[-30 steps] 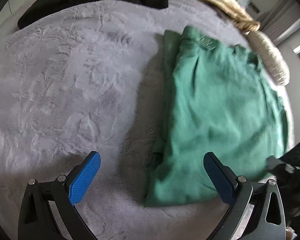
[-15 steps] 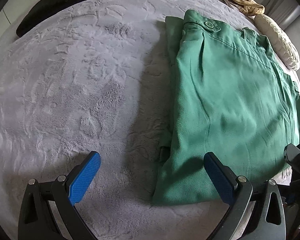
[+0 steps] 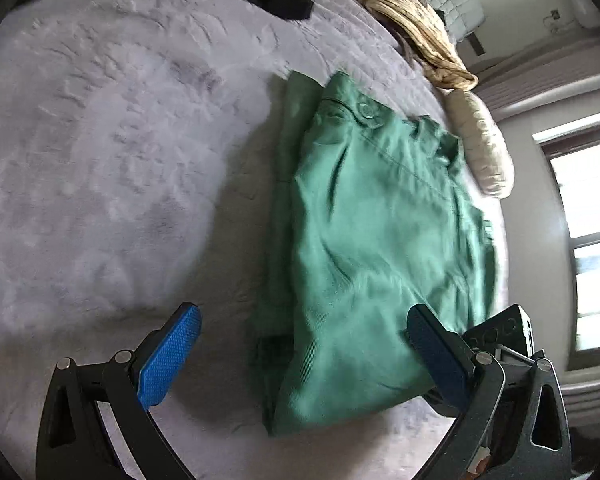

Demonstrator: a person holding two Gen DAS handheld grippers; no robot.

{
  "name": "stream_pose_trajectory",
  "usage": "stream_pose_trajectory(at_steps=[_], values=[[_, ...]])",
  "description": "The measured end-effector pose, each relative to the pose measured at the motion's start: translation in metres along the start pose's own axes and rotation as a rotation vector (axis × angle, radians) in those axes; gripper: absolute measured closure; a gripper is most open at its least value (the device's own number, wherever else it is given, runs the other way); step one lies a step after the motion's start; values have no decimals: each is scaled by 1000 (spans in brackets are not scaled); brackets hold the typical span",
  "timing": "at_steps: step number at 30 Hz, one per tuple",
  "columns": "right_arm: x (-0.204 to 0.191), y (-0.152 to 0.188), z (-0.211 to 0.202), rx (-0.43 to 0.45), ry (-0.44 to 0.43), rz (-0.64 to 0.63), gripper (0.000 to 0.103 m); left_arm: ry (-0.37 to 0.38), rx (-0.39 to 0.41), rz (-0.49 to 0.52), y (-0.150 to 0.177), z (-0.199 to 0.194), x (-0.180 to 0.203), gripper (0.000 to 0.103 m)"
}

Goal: Fold large clothes

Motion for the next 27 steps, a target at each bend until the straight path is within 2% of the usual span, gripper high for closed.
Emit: stream_pose_trajectory(at_steps=[1,4,8,9,10,11,13,14,16,18,19,21,23,25,27], values=[[-9,0,-4,5,-13,-33,94,38,-13,-8,-3,2,1,0],[-34,1,-17,7,-26,-120,94,236,-74,-24,-17,16,15,0],[-41,4,-20,-15,1,-159,94,329,-133,11,-36,40,42,0],[-39,4,-18,-25,21,-162,94,313,-149,30,-38,48,50,0],[-36,5,-16,-39,50,-164,94,247,-155,56,-39,59,58,8],[-30,7,-13,-65,88,-161,93,181,-166,75,-38,69,62,40],[-18,13,-10,-123,160,-148,87,20,-196,103,-36,85,64,73],[-12,19,-15,-159,205,-156,87,-2,-190,102,-35,86,64,78],[-8,26,-30,-201,261,-187,87,-9,-151,112,-33,81,67,83],[-13,27,-59,-186,313,-237,87,-31,-101,137,-30,71,75,84],[-18,24,-74,-151,347,-265,87,-44,-87,149,-29,69,77,84],[-29,9,-111,-21,458,-340,87,-85,-54,191,-25,63,87,86],[-32,-11,-132,62,549,-397,92,-127,-27,225,-22,55,101,86],[-25,-28,-133,72,592,-398,95,-160,3,253,-23,45,113,87],[-5,-43,-115,23,620,-379,97,-167,31,274,-23,35,125,87]])
Point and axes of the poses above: each gripper's, at about its wrist camera, not at the fingertips, and z roughly the way its jaws point, x to its right, y to its underside, the point moved 4 cm from there along z, roughly the way its jaws point, and after that the axes turned 9 degrees about -x, right-handed, at the moved point
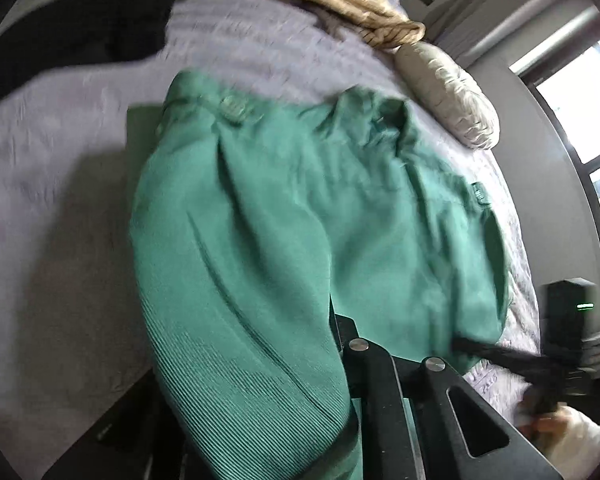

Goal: Fold large clothes

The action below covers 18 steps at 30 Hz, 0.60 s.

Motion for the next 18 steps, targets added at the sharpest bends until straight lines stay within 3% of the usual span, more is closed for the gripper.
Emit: stream_pose_trajectory(at_steps=[2,5,10,15,18], values=[[10,-1,26,-45,-3,15,98,1,32,28,-3,-16,18,89],[14,0,30,-19,-46,21,102,-22,70,113,-16,-28,66,89],[31,6,4,-12,-235,85,102,-97,85,330,-36,-21,170,89],[90,25,-72,159,-288,178,101,-118,43,512,-47,31,263,89],[130,32,-95,220,-285,249,95,-143,-29,564,-49,92,306,88]])
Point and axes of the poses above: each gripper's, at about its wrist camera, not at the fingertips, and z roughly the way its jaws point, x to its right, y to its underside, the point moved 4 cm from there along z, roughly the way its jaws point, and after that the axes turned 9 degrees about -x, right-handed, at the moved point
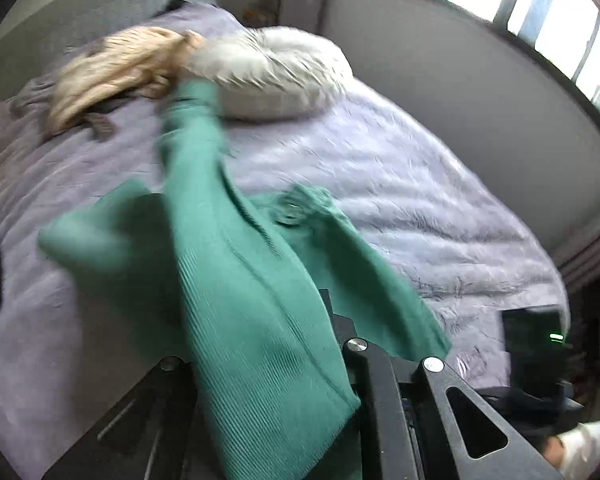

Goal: Fold large clothes

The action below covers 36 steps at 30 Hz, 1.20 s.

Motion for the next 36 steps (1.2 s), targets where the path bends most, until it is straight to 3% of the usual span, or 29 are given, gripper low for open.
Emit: stream_pose_trajectory(at_steps=[3,6,8,10,13,16,20,22,23,25,29,31,33,36], values=[[38,-2,-9,-2,-23,101,95,-58,-95,17,-1,49,21,88],[54,1,-10,0,-93,161,95,-102,-112,26,6,69,30,69],[58,3,-12,6,-114,172,95,-60,-74,23,8,61,38,30],[63,-2,-4,7,-119,174,95,-21,-10,45,-1,49,53,14],[60,0,5,3,-123,181,95,8,36,79,-7,29,67,13],[57,-2,-2,12,-108,174,94,48,86,50,-7,7,59,13],[53,1,-18,37,-111,165,91,-33,134,-63,7,-17,13,13],[52,2,-29,61,-106,166,52,-95,130,-125,19,-24,-17,13],[50,2,-39,89,-114,159,45,-118,121,-145,26,-25,-28,13],[45,0,-55,126,-109,145,43,-171,78,-192,44,-21,-53,13],[3,-18,-93,224,30,-25,43,-202,-3,-241,74,-6,-70,13],[-24,-29,-95,209,120,-165,43,-181,-26,-242,85,2,-66,13],[-51,-46,-82,163,202,-297,43,-172,-55,-234,92,12,-60,13],[-45,-65,-48,17,371,-373,47,-162,-71,-230,102,20,-56,13]])
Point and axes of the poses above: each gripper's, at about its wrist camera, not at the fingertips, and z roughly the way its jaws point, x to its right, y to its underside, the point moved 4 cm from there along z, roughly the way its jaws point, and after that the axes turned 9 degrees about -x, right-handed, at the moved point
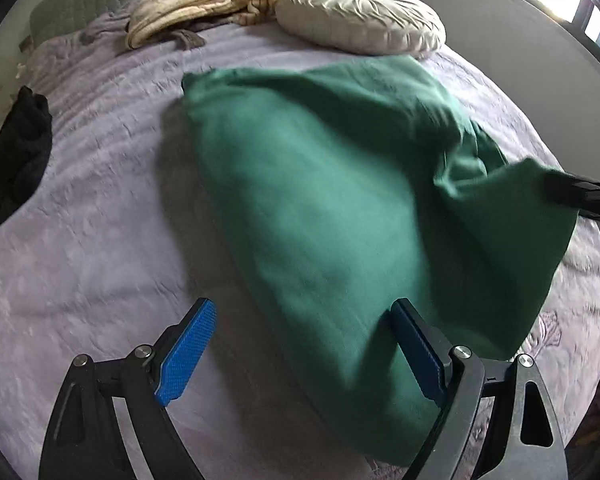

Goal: Fold large clothes

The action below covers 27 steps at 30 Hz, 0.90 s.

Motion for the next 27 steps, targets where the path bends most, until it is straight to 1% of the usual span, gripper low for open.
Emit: stream_pose_trajectory(at_steps=[1,2,3,5,6,7,8,9,11,13,14,15,16,17,18,20,21,22,24,25,26,27], values=[[0,1,10,-44,40,-18,77,8,-2,-11,4,1,-3,13],[-1,2,13,-67,34,-19,99,21,0,-20,7,2,-6,13],[0,7,10,-60,14,-15,97,28,2,-25,7,1,-7,13],[7,18,-10,-8,-12,4,97,44,5,-28,11,1,-13,13],[17,18,-12,13,-31,73,98,49,5,-26,14,2,-17,13],[31,26,-11,18,-57,139,98,60,4,-22,17,3,-19,11],[48,33,-2,4,-95,218,97,66,5,-26,18,5,-22,5],[65,48,12,-21,-120,301,98,57,5,-34,20,7,-25,4],[85,73,37,-62,-148,390,98,68,-10,-35,22,11,-29,4],[92,84,40,-34,-202,445,98,60,-15,-35,25,9,-31,4],[96,87,35,-12,-253,488,98,52,-9,-32,26,6,-33,4],[98,87,30,-7,-266,509,95,47,-7,-32,27,3,-35,4],[99,87,23,-2,-243,526,88,41,-5,-39,27,-1,-40,4],[100,86,12,14,-197,520,83,41,-2,-46,27,-4,-42,4],[96,82,-3,48,-160,485,78,35,4,-53,27,-7,-44,4],[86,65,-31,113,-151,409,69,25,21,-67,24,-14,-46,4],[82,54,-37,125,-166,384,47,37,26,-72,23,-16,-45,4],[78,43,-40,134,-186,355,31,56,29,-77,21,-17,-43,4],[67,11,-35,132,-182,281,31,83,31,-77,18,-16,-34,4],[63,-7,-25,120,-179,247,34,80,30,-72,17,-13,-30,4],[60,-16,-18,110,-181,238,36,67,23,-69,19,-8,-25,4],[57,-30,-7,84,-200,229,42,59,12,-69,22,-4,-22,4]])
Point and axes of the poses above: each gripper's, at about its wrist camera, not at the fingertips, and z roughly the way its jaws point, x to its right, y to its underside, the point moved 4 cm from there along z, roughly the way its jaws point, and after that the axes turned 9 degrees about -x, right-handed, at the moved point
